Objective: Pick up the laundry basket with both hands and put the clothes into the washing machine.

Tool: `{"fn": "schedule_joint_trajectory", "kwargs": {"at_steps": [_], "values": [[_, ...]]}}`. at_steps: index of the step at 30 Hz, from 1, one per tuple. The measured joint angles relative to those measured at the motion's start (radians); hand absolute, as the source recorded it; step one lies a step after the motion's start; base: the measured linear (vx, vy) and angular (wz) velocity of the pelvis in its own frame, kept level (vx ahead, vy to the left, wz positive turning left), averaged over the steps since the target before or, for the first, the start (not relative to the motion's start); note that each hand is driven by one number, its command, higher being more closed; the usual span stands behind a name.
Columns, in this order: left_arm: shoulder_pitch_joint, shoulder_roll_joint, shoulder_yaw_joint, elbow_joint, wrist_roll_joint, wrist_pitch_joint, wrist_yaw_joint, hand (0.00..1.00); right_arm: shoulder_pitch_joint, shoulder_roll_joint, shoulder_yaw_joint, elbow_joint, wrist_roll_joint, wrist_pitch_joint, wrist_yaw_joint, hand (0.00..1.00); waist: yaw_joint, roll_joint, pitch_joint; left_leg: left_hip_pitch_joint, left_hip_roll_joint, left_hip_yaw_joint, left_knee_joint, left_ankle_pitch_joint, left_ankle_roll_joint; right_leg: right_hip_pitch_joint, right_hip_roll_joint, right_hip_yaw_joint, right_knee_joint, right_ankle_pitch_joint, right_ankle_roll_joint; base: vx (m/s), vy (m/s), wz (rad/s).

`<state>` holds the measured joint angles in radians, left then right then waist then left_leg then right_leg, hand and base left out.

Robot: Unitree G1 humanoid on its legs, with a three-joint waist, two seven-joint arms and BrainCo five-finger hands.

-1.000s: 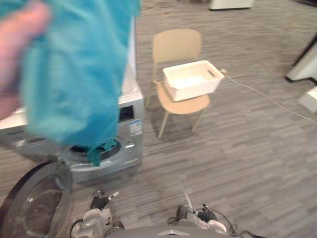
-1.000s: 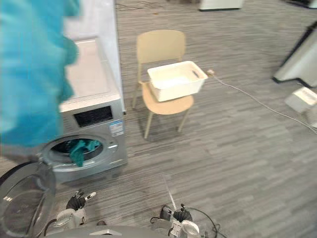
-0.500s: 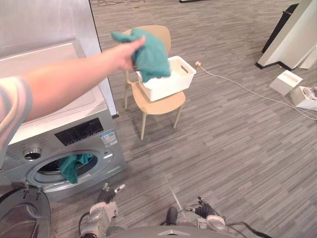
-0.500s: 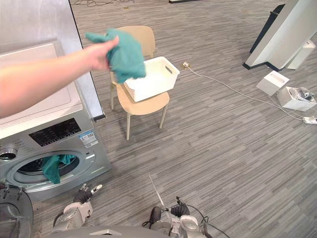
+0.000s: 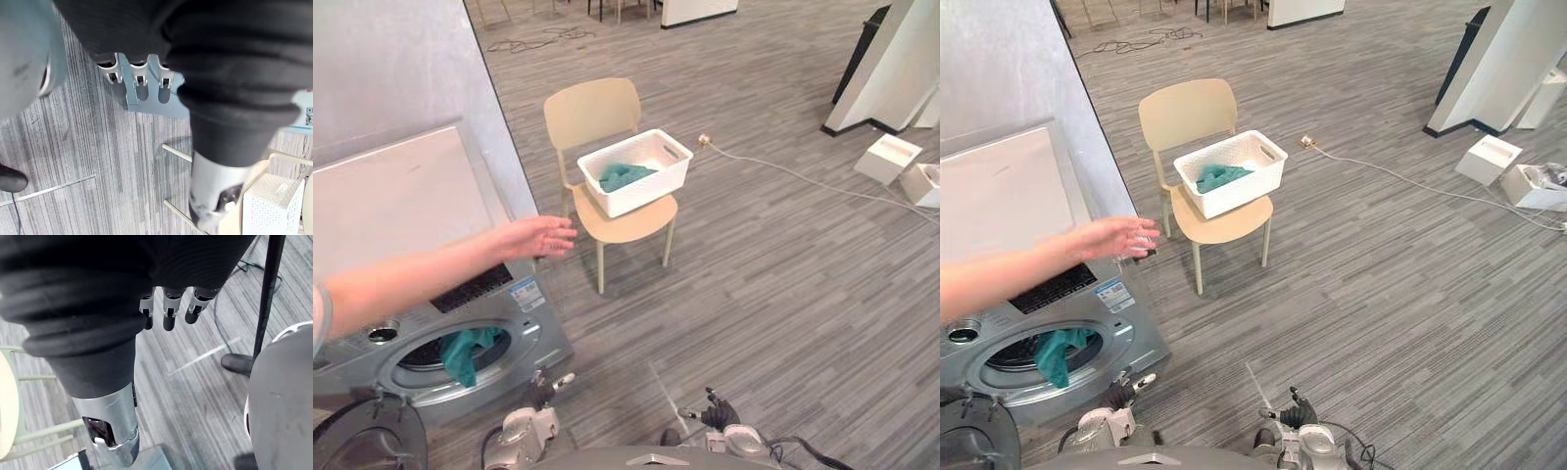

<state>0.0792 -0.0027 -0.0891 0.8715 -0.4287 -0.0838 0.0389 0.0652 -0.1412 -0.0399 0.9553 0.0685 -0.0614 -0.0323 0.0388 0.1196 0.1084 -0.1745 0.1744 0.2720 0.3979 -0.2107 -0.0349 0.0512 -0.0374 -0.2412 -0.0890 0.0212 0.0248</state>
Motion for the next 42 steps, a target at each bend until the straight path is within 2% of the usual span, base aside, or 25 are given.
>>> {"fn": "schedule_joint_trajectory", "kwargs": {"at_steps": [2, 4, 8, 10, 11, 12, 13, 14, 15, 16, 17, 19, 20, 21, 23, 24, 26, 27, 29, 33, 34, 36, 37, 38, 42], "values": [[0.003, 0.011, 0.015, -0.002, -0.004, 0.000, 0.004, 0.00, -0.017, 0.014, 0.033, -0.042, 0.057, -0.001, -0.001, 0.00, 0.012, -0.005, 0.000, 0.009, -0.035, 0.038, -0.076, -0.008, -0.012, -0.056, -0.012, 0.035, 0.084, -0.020, 0.024, 0.07, 0.141, -0.67], [0.002, 0.023, 0.036, -0.033, -0.021, -0.002, 0.002, 0.00, -0.031, 0.028, 0.077, -0.077, 0.091, -0.001, -0.002, 0.00, 0.016, -0.032, 0.008, 0.015, -0.051, 0.083, -0.109, 0.031, 0.010, -0.095, -0.024, 0.035, 0.201, -0.119, 0.032, 0.19, 0.082, -0.27], [0.017, 0.018, 0.054, -0.036, -0.045, -0.004, 0.003, 0.00, -0.056, 0.070, 0.146, -0.124, 0.137, -0.002, 0.002, 0.00, 0.030, -0.033, 0.019, 0.058, -0.078, 0.113, -0.102, -0.018, 0.032, -0.064, -0.037, 0.080, 0.182, -0.137, 0.066, 0.18, 0.079, -0.31], [0.044, 0.024, 0.062, -0.033, -0.061, -0.003, 0.006, 0.00, -0.042, 0.107, 0.146, -0.232, 0.168, -0.003, 0.001, 0.00, 0.031, -0.052, 0.009, 0.113, -0.099, 0.136, -0.125, -0.056, 0.030, -0.126, -0.081, 0.105, 0.406, -0.234, 0.122, 0.20, 0.025, -0.18], [0.046, 0.024, 0.065, -0.031, -0.061, -0.003, 0.008, 0.00, -0.041, 0.110, 0.143, -0.269, 0.173, -0.003, 0.000, 0.00, 0.028, -0.055, 0.007, 0.125, -0.101, 0.137, -0.125, -0.064, 0.029, -0.162, -0.089, 0.113, 0.496, -0.245, 0.134, 0.23, 0.018, -0.02], [0.048, 0.031, 0.066, -0.028, -0.060, -0.004, 0.017, 0.00, -0.041, 0.120, 0.132, -0.332, 0.176, -0.005, -0.003, 0.00, 0.019, -0.064, 0.008, 0.146, -0.103, 0.138, -0.120, -0.065, 0.032, -0.217, -0.103, 0.124, 0.641, -0.243, 0.156, 0.33, -0.006, 0.21], [0.057, 0.052, 0.065, -0.024, -0.060, -0.003, 0.023, 0.00, -0.040, 0.139, 0.100, -0.432, 0.179, -0.008, -0.021, 0.00, 0.010, -0.097, 0.004, 0.189, -0.120, 0.123, -0.121, -0.068, 0.036, -0.274, -0.139, 0.116, 0.819, -0.212, 0.179, 0.36, -0.027, 0.31], [0.060, 0.059, 0.063, -0.025, -0.059, -0.002, 0.023, 0.00, -0.041, 0.141, 0.086, -0.468, 0.179, -0.012, -0.030, 0.00, 0.005, -0.104, 0.002, 0.205, -0.123, 0.110, -0.127, -0.070, 0.039, -0.287, -0.150, 0.108, 0.876, -0.186, 0.185, 0.38, -0.065, 0.57], [0.053, 0.062, 0.058, -0.036, -0.059, -0.002, 0.027, 0.00, -0.042, 0.134, 0.049, -0.537, 0.178, -0.025, -0.052, 0.00, -0.013, -0.106, 0.003, 0.245, -0.115, 0.071, -0.146, -0.070, 0.039, -0.314, -0.168, 0.069, 0.986, -0.092, 0.158, 0.29, -0.068, 0.61], [0.052, 0.062, 0.051, -0.042, -0.059, -0.003, 0.031, 0.00, -0.040, 0.133, 0.021, -0.571, 0.170, -0.027, -0.065, 0.00, -0.021, -0.102, 0.003, 0.263, -0.108, 0.049, -0.158, -0.070, 0.039, -0.323, -0.173, 0.047, 1.031, -0.091, 0.134, 0.42, -0.161, 0.88], [0.048, 0.064, 0.044, -0.064, -0.058, -0.004, 0.045, 0.00, -0.045, 0.130, -0.039, -0.651, 0.146, -0.034, -0.102, 0.00, -0.031, -0.102, 0.005, 0.292, -0.091, 0.001, -0.179, -0.070, 0.039, -0.347, -0.176, 0.002, 1.047, -0.210, 0.075, 0.34, -0.176, 0.71], [0.029, 0.060, 0.038, -0.073, -0.047, -0.004, 0.045, 0.00, -0.059, 0.119, -0.104, -0.742, 0.079, -0.045, -0.161, 0.00, -0.041, -0.104, 0.004, 0.299, -0.066, -0.055, -0.175, -0.070, 0.038, -0.388, -0.158, -0.027, 0.931, -0.286, 0.044, 0.35, -0.277, 0.74], [0.016, 0.057, 0.026, -0.073, -0.037, -0.001, 0.046, 0.00, -0.079, 0.108, -0.135, -0.778, 0.055, -0.048, -0.195, 0.00, -0.054, -0.100, 0.006, 0.302, -0.048, -0.086, -0.169, -0.071, 0.034, -0.421, -0.147, -0.010, 0.808, -0.284, 0.041, 0.30, -0.312, 0.71], [0.014, 0.055, 0.017, -0.072, -0.037, 0.004, 0.047, 0.00, -0.086, 0.099, -0.144, -0.793, 0.040, -0.050, -0.209, 0.00, -0.059, -0.096, 0.008, 0.301, -0.034, -0.094, -0.159, -0.076, 0.022, -0.431, -0.143, 0.001, 0.724, -0.261, 0.037, 0.31, -0.355, 0.76], [0.018, 0.067, 0.004, -0.074, -0.019, 0.004, 0.044, 0.00, -0.089, 0.091, -0.180, -0.834, 0.010, -0.050, -0.249, 0.00, -0.062, -0.114, 0.000, 0.308, -0.002, -0.129, -0.112, -0.117, -0.056, -0.405, -0.139, 0.074, 0.415, -0.067, 0.017, 0.32, -0.376, 0.66], [0.004, 0.042, 0.005, -0.057, -0.012, 0.008, 0.046, 0.00, -0.099, 0.073, -0.203, -0.837, -0.004, -0.047, -0.277, 0.00, -0.050, -0.057, 0.014, 0.321, 0.056, -0.157, -0.088, -0.158, -0.104, -0.345, -0.096, 0.040, 0.359, 0.091, 0.041, 0.32, -0.390, 0.46], [-0.012, 0.020, -0.005, -0.066, 0.002, 0.009, 0.042, 0.00, -0.113, 0.071, -0.257, -0.858, -0.041, -0.039, -0.300, 0.00, -0.035, -0.050, 0.021, 0.291, 0.027, -0.200, -0.104, -0.136, -0.089, -0.341, -0.102, 0.044, 0.391, 0.059, 0.044, 0.21, -0.319, 0.49], [-0.027, 0.016, -0.014, -0.067, 0.006, 0.003, 0.043, 0.00, -0.105, 0.076, -0.291, -0.892, -0.068, -0.038, -0.317, 0.00, -0.041, -0.041, 0.021, 0.282, 0.033, -0.196, -0.101, -0.107, -0.088, -0.360, -0.105, 0.070, 0.483, 0.009, 0.050, 0.12, -0.228, 0.73], [-0.033, 0.029, -0.009, -0.063, 0.020, -0.010, 0.045, 0.00, -0.092, 0.090, -0.302, -0.955, -0.081, -0.039, -0.326, 0.00, -0.050, -0.058, 0.013, 0.310, 0.027, -0.241, -0.133, -0.106, -0.103, -0.372, -0.116, 0.108, 0.576, -0.122, 0.065, 0.11, -0.190, 0.63], [-0.013, 0.033, 0.036, 0.000, 0.022, -0.009, 0.051, 0.00, -0.081, 0.104, -0.284, -1.005, -0.115, -0.041, -0.323, 0.00, -0.047, -0.043, 0.001, 0.294, 0.121, -0.308, -0.103, -0.119, -0.130, -0.369, -0.054, 0.033, 0.654, -0.225, 0.040, 0.08, -0.257, 0.37], [0.002, 0.033, 0.060, 0.015, 0.021, -0.007, 0.063, 0.00, -0.080, 0.114, -0.273, -1.006, -0.115, -0.041, -0.318, 0.00, -0.047, -0.044, 0.001, 0.236, 0.144, -0.338, 0.029, -0.106, -0.107, -0.341, -0.034, 0.005, 0.646, -0.238, 0.020, 0.14, -0.318, 0.30], [0.042, 0.033, 0.089, 0.014, 0.019, -0.005, 0.064, 0.00, -0.077, 0.121, -0.248, -1.000, -0.115, -0.041, -0.317, 0.00, -0.030, -0.046, 0.003, 0.121, 0.176, -0.355, 0.274, -0.017, 0.037, -0.269, 0.003, -0.027, 0.605, -0.250, -0.007, 0.11, -0.272, 0.28], [0.068, 0.032, 0.105, 0.012, 0.019, -0.004, 0.065, 0.00, -0.077, 0.118, -0.233, -0.982, -0.115, -0.041, -0.315, 0.00, -0.020, -0.038, 0.007, 0.067, 0.218, -0.350, 0.410, 0.094, 0.119, -0.188, 0.037, -0.057, 0.538, -0.237, -0.036, 0.15, -0.277, 0.27], [0.087, 0.028, 0.121, 0.000, 0.017, -0.010, 0.064, 0.00, -0.077, 0.115, -0.229, -0.964, -0.115, -0.041, -0.316, 0.00, 0.003, -0.047, 0.010, 0.026, 0.250, -0.324, 0.507, 0.172, 0.156, -0.123, 0.057, -0.078, 0.484, -0.227, -0.060, 0.17, -0.320, 0.24], [0.098, 0.026, 0.127, -0.078, 0.006, -0.021, 0.062, 0.00, -0.116, 0.048, -0.230, -0.932, -0.155, -0.040, -0.317, 0.00, 0.018, -0.050, 0.005, -0.108, 0.276, -0.082, 0.669, 0.107, 0.177, -0.012, 0.056, -0.129, 0.327, -0.198, -0.068, 0.14, -0.168, 0.47]]}}
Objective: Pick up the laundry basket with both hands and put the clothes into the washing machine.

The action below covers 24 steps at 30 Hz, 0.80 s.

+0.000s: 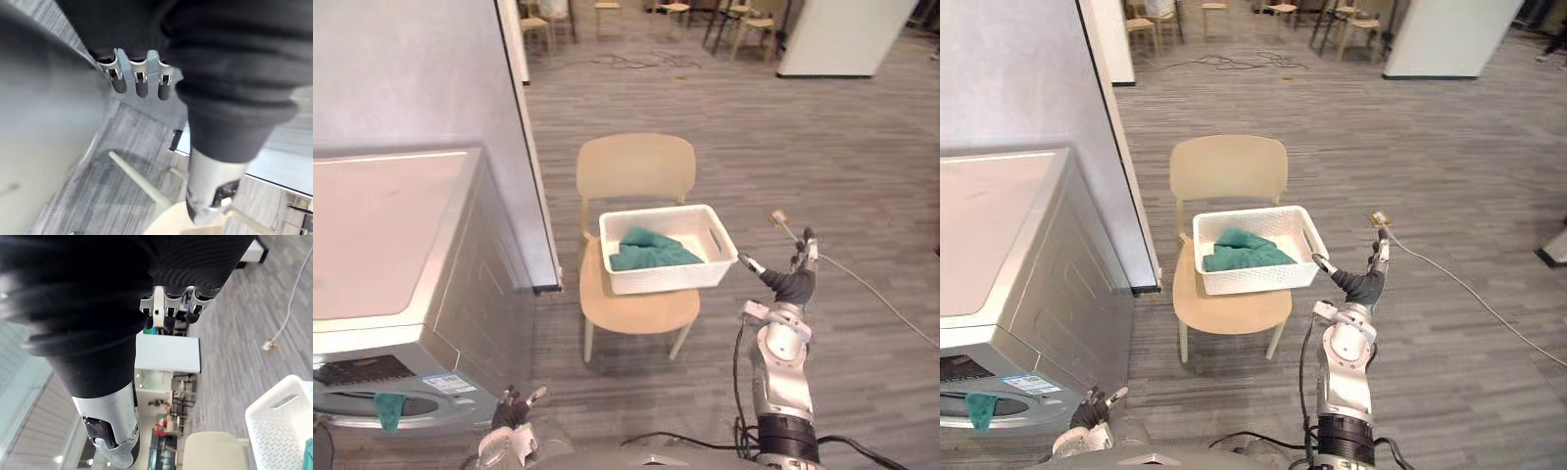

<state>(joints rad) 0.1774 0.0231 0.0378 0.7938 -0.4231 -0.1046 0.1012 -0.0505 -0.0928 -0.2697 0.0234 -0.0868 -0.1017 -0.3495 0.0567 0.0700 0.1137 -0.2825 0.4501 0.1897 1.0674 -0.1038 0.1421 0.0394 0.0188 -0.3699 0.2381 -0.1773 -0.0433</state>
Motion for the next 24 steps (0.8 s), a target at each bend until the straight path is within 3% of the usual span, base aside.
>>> {"fn": "schedule_joint_trajectory", "kwargs": {"at_steps": [2, 4, 6, 7, 8, 9, 10, 11, 12, 13, 15, 16, 17, 18, 19, 20, 22, 24], "values": [[-0.006, -0.002, -0.004, 0.000, -0.006, -0.001, -0.002, 0.00, -0.023, -0.039, -0.012, 0.021, -0.022, 0.005, 0.000, 0.00, -0.001, -0.003, 0.001, -0.019, -0.044, 0.085, -0.083, -0.064, -0.050, 0.031, -0.013, -0.042, -0.062, 0.025, 0.012, 0.13, -0.058, 0.65], [-0.012, -0.002, -0.020, -0.001, -0.008, 0.003, -0.021, 0.00, -0.071, -0.114, -0.019, 0.071, -0.061, 0.026, 0.015, 0.00, -0.008, -0.010, 0.000, -0.013, -0.151, 0.185, -0.354, -0.095, -0.095, 0.043, -0.045, -0.094, -0.094, 0.029, 0.028, 0.18, 0.009, 0.84], [-0.020, -0.003, -0.024, 0.002, -0.012, 0.007, -0.027, 0.00, -0.137, -0.170, -0.029, 0.136, -0.105, 0.052, 0.026, 0.00, -0.003, -0.013, 0.002, -0.014, -0.242, 0.228, -0.545, -0.083, -0.107, 0.046, -0.074, -0.117, -0.098, 0.024, 0.048, 0.21, 0.082, 0.48], [-0.018, -0.003, -0.025, 0.003, -0.028, 0.008, -0.030, 0.00, -0.189, -0.197, -0.027, 0.174, -0.115, 0.066, 0.037, 0.00, 0.007, -0.011, 0.001, -0.012, -0.292, 0.226, -0.656, -0.041, -0.121, 0.049, -0.087, -0.113, -0.100, 0.020, 0.066, 0.25, 0.121, 0.11], [-0.012, -0.003, -0.029, 0.005, -0.031, 0.009, -0.030, 0.00, -0.216, -0.208, -0.019, 0.193, -0.116, 0.067, 0.042, 0.00, 0.011, -0.004, -0.003, -0.008, -0.304, 0.220, -0.709, -0.005, -0.125, 0.055, -0.085, -0.109, -0.099, 0.018, 0.078, 0.24, 0.130, -0.23], [0.003, -0.005, -0.041, 0.011, -0.038, 0.011, -0.036, 0.00, -0.242, -0.226, -0.005, 0.209, -0.118, 0.072, 0.046, 0.00, 0.024, 0.007, -0.005, 0.016, -0.312, 0.210, -0.755, 0.076, -0.055, 0.072, -0.073, -0.084, -0.097, 0.003, 0.105, 0.27, 0.121, -0.17], [0.005, 0.007, -0.040, 0.010, -0.045, 0.015, -0.045, 0.00, -0.242, -0.226, 0.001, 0.219, -0.122, 0.078, 0.053, 0.00, 0.028, -0.017, -0.013, 0.027, -0.334, 0.214, -0.753, 0.061, -0.066, 0.082, -0.099, -0.072, -0.096, -0.004, 0.116, 0.34, 0.136, -0.02], [0.014, 0.037, -0.036, 0.017, -0.064, 0.051, -0.076, 0.00, -0.245, -0.231, 0.004, 0.232, -0.170, 0.085, 0.078, 0.00, 0.024, -0.055, -0.015, 0.033, -0.366, 0.216, -0.740, 0.005, -0.068, 0.066, -0.142, -0.058, -0.023, -0.048, 0.149, 0.28, 0.088, 0.24], [0.017, 0.045, -0.034, 0.007, -0.093, 0.089, -0.108, 0.00, -0.245, -0.232, 0.002, 0.233, -0.197, 0.087, 0.085, 0.00, 0.016, -0.058, -0.013, 0.034, -0.371, 0.216, -0.737, -0.005, -0.063, 0.043, -0.159, -0.048, 0.043, -0.059, 0.153, 0.27, 0.091, 0.40], [0.021, 0.053, -0.037, 0.004, -0.128, 0.131, -0.137, 0.00, -0.253, -0.232, 0.014, 0.258, -0.248, 0.094, 0.098, 0.00, 0.009, -0.059, -0.011, 0.043, -0.374, 0.212, -0.749, -0.008, -0.062, -0.040, -0.197, -0.009, 0.227, -0.063, 0.164, 0.19, 0.058, 0.35], [0.020, 0.057, -0.023, 0.004, -0.171, 0.155, -0.135, 0.00, -0.282, -0.232, 0.064, 0.337, -0.302, 0.106, 0.130, 0.00, 0.008, -0.066, 0.004, 0.084, -0.375, 0.209, -0.766, 0.001, -0.054, -0.126, -0.234, 0.031, 0.457, -0.043, 0.186, 0.18, -0.006, 0.27], [0.010, 0.056, -0.005, 0.021, -0.184, 0.165, -0.121, 0.00, -0.295, -0.232, 0.111, 0.394, -0.315, 0.108, 0.151, 0.00, 0.013, -0.073, 0.009, 0.125, -0.374, 0.202, -0.776, 0.003, -0.055, -0.161, -0.263, 0.036, 0.575, -0.038, 0.180, 0.11, -0.112, 0.18], [0.000, 0.068, -0.003, 0.050, -0.175, 0.162, -0.100, 0.00, -0.298, -0.231, 0.158, 0.425, -0.315, 0.108, 0.173, 0.00, 0.023, -0.084, 0.011, 0.166, -0.374, 0.202, -0.787, 0.005, -0.064, -0.185, -0.293, 0.025, 0.614, -0.055, 0.143, 0.05, -0.141, 0.07], [0.001, 0.078, -0.005, 0.054, -0.162, 0.156, -0.095, 0.00, -0.297, -0.231, 0.178, 0.428, -0.315, 0.108, 0.185, 0.00, 0.027, -0.093, 0.010, 0.183, -0.374, 0.205, -0.791, 0.006, -0.072, -0.193, -0.305, 0.022, 0.591, -0.057, 0.127, 0.00, -0.203, -0.02], [-0.001, 0.095, -0.010, 0.045, -0.132, 0.122, -0.090, 0.00, -0.293, -0.230, 0.190, 0.428, -0.315, 0.103, 0.207, 0.00, 0.023, -0.123, 0.006, 0.178, -0.387, 0.197, -0.790, -0.005, -0.095, -0.197, -0.321, 0.011, 0.448, 0.010, 0.080, -0.04, -0.253, 0.23], [-0.006, 0.104, -0.036, 0.044, -0.083, 0.090, -0.084, 0.00, -0.272, -0.239, 0.175, 0.432, -0.316, 0.106, 0.216, 0.00, 0.010, -0.142, -0.011, 0.165, -0.391, 0.167, -0.808, 0.010, -0.117, -0.155, -0.301, 0.002, 0.355, -0.047, 0.086, 0.00, -0.320, 0.33], [-0.020, 0.097, -0.050, 0.041, -0.053, 0.067, -0.087, 0.00, -0.270, -0.259, 0.133, 0.450, -0.316, 0.107, 0.229, 0.00, -0.002, -0.137, -0.018, 0.121, -0.378, 0.141, -0.789, 0.027, -0.121, -0.110, -0.257, -0.030, 0.211, -0.085, 0.121, 0.03, -0.258, 0.35], [-0.033, 0.087, -0.060, 0.037, -0.044, 0.058, -0.086, 0.00, -0.243, -0.288, 0.108, 0.481, -0.316, 0.129, 0.242, 0.00, -0.016, -0.115, -0.019, 0.088, -0.348, 0.096, -0.740, 0.006, -0.128, -0.104, -0.225, -0.039, 0.215, -0.077, 0.119, -0.02, -0.151, 0.25]]}}
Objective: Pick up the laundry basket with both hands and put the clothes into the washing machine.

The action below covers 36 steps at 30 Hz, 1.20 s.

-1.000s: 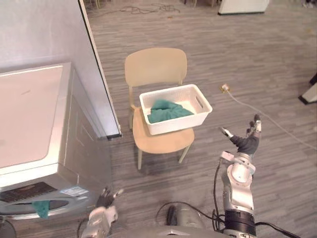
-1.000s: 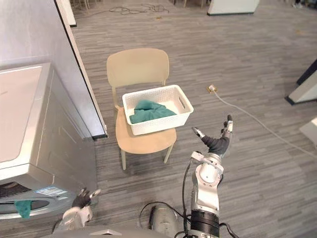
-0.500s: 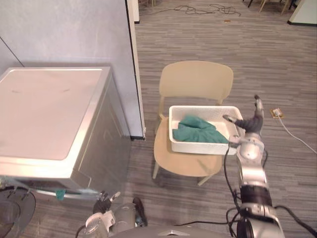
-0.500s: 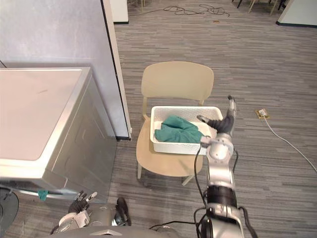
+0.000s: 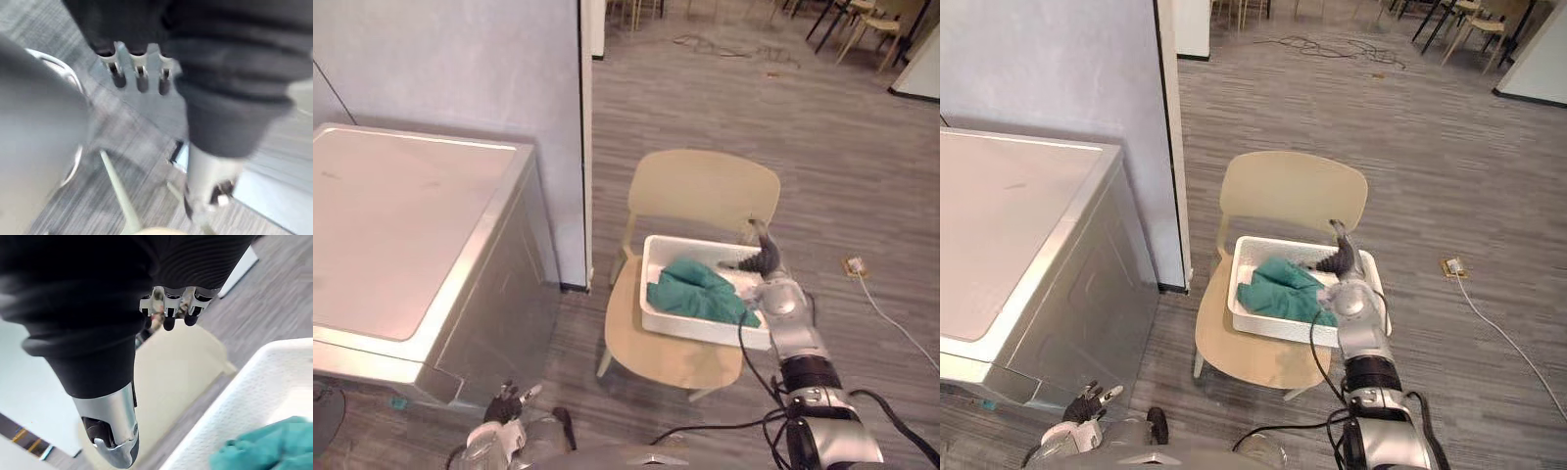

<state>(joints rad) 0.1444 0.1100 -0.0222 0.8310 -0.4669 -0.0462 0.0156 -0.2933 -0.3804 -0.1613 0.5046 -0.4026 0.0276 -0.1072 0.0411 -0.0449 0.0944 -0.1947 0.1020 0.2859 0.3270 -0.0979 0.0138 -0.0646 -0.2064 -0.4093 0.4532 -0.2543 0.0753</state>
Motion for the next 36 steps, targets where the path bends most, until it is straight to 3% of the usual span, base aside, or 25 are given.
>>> {"fn": "schedule_joint_trajectory", "kwargs": {"at_steps": [4, 12, 16, 21, 26, 36], "values": [[-0.020, -0.020, -0.020, -0.006, 0.000, -0.015, -0.002, 0.00, 0.102, -0.017, -0.019, 0.000, -0.001, 0.011, 0.037, 0.00, -0.004, 0.013, -0.006, -0.038, 0.016, -0.062, 0.003, 0.020, -0.022, 0.029, 0.066, 0.028, -0.107, 0.028, -0.002, -0.02, -0.050, 0.26], [-0.013, -0.021, -0.019, -0.034, -0.004, -0.020, -0.011, 0.00, 0.146, 0.020, -0.021, 0.027, 0.005, 0.009, 0.076, 0.00, 0.009, 0.032, 0.010, -0.125, -0.010, -0.116, -0.064, 0.103, -0.009, -0.015, 0.082, -0.025, -0.199, 0.091, -0.003, -0.01, 0.022, 0.23], [-0.068, -0.012, -0.020, -0.044, -0.047, -0.029, -0.015, 0.00, -0.035, 0.000, -0.018, 0.162, 0.047, -0.001, 0.074, 0.00, 0.015, 0.054, 0.143, -0.199, -0.028, -0.149, -0.149, 0.200, 0.003, -0.132, 0.071, -0.058, -0.142, 0.098, -0.019, -0.12, 0.017, 0.25], [-0.138, -0.014, -0.030, -0.120, -0.144, -0.053, -0.001, 0.00, -0.371, -0.132, -0.002, 0.355, 0.120, 0.000, 0.052, 0.00, 0.048, 0.082, 0.276, -0.258, -0.029, -0.135, -0.263, 0.302, 0.002, -0.276, 0.057, -0.047, -0.078, 0.110, -0.037, -0.12, -0.011, -0.04], [-0.180, -0.045, -0.030, -0.188, -0.228, -0.075, 0.000, 0.00, -0.538, -0.266, 0.052, 0.383, 0.161, 0.001, 0.030, 0.00, 0.054, 0.094, 0.303, -0.332, -0.028, -0.092, -0.296, 0.329, 0.006, -0.400, 0.035, -0.034, -0.021, 0.113, -0.045, -0.06, -0.017, -0.12], [-0.254, -0.116, -0.067, -0.317, -0.351, -0.092, -0.004, 0.00, -0.748, -0.338, 0.313, 0.376, 0.159, 0.020, 0.030, 0.00, 0.041, 0.097, 0.346, -0.435, -0.015, 0.004, -0.291, 0.331, 0.009, -0.524, -0.002, -0.043, 0.047, 0.094, -0.052, 0.02, -0.004, 0.03]]}}
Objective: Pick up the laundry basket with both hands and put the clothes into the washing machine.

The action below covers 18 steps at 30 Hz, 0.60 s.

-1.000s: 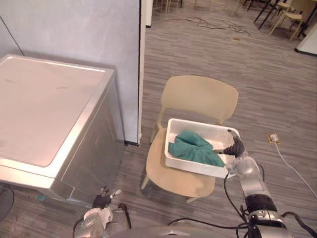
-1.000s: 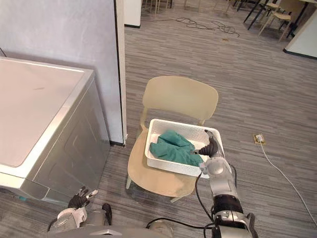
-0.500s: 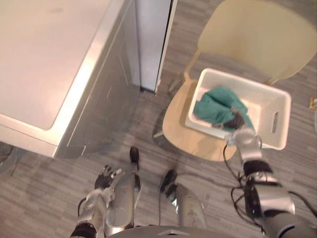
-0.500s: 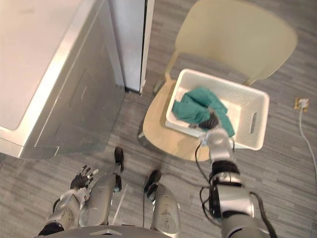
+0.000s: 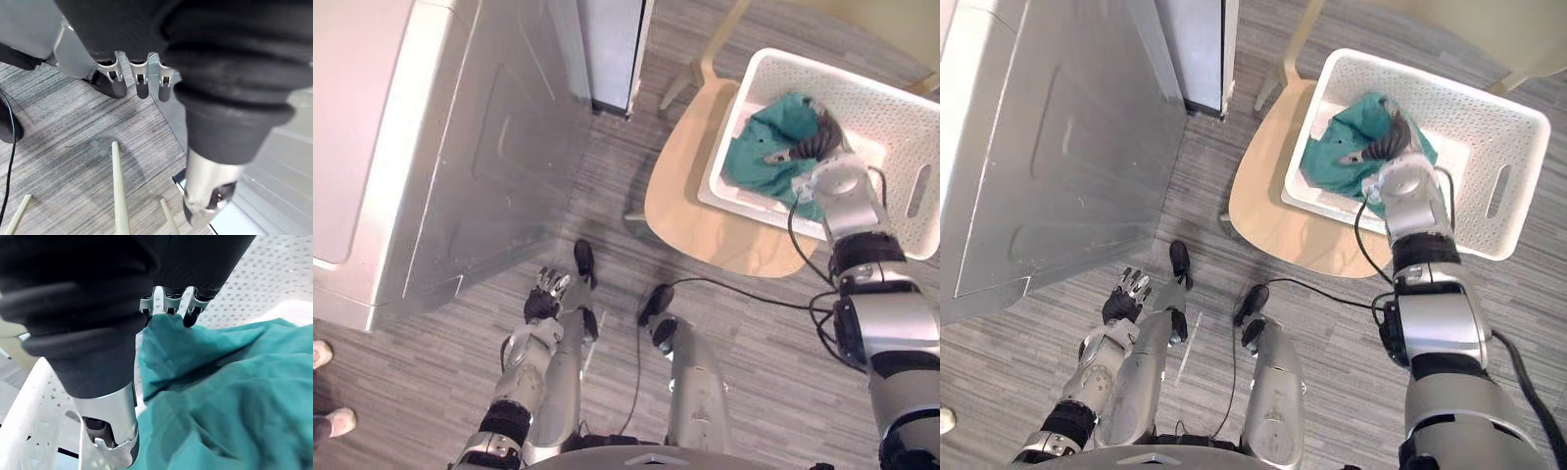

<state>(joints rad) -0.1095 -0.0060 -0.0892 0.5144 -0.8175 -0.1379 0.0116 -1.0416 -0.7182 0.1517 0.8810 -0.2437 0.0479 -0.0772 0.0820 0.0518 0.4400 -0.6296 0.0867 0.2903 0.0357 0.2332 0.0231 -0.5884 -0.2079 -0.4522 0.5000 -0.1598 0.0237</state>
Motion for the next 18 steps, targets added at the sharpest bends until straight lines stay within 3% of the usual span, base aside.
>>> {"fn": "schedule_joint_trajectory", "kwargs": {"at_steps": [11, 18], "values": [[-0.002, -0.013, -0.025, -0.132, -0.056, -0.001, -0.021, 0.00, -0.171, -0.102, 0.295, 0.086, 0.044, -0.024, 0.048, 0.00, 0.006, 0.000, 0.003, -0.082, 0.009, 0.060, -0.023, 0.012, 0.006, -0.095, -0.016, -0.026, 0.026, -0.014, -0.013, 0.06, 0.001, 0.04], [0.003, -0.035, -0.051, -0.191, -0.117, 0.000, -0.042, 0.00, -0.245, -0.186, 0.412, 0.189, 0.060, -0.046, 0.078, 0.00, 0.015, 0.002, 0.004, -0.131, -0.010, 0.071, -0.111, 0.081, -0.001, -0.197, -0.036, -0.032, 0.075, -0.036, -0.018, 0.09, 0.042, 0.08]]}}
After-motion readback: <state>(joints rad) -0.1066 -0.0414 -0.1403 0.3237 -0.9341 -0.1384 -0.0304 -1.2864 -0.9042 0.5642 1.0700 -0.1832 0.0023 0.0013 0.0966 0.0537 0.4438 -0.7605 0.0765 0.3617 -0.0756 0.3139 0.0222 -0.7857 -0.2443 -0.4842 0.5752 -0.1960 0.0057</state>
